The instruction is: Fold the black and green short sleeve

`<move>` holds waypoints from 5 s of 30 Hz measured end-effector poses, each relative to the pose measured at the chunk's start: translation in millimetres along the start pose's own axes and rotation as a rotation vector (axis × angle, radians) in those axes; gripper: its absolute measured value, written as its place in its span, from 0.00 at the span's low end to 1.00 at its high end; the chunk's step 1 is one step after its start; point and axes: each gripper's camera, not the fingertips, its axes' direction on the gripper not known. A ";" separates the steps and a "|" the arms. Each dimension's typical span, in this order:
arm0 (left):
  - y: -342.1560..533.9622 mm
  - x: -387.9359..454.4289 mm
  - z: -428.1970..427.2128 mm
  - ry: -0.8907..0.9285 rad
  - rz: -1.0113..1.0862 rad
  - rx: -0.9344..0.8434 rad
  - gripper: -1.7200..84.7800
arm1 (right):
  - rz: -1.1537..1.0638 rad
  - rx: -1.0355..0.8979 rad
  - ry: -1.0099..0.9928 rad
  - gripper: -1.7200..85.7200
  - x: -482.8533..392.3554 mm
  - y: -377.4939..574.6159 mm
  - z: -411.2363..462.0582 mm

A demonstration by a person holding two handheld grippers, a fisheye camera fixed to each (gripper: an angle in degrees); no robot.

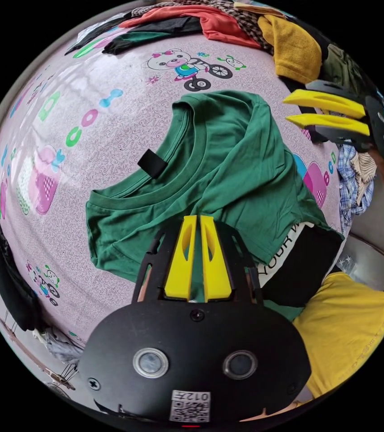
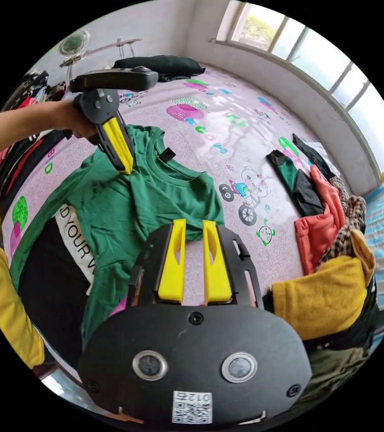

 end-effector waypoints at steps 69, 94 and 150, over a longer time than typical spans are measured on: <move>143.9 60.2 63.8 0.289 -0.138 0.123 0.02 | 0.722 -0.035 -0.372 0.05 8.5 212.8 -376.3; 98.1 89.9 143.5 0.344 -0.443 -0.011 0.03 | 0.593 0.033 -0.288 0.03 -263.8 324.4 -490.0; 183.2 118.9 234.5 0.259 -0.278 0.156 0.02 | 0.617 -0.248 -0.524 0.03 -359.1 383.4 -410.9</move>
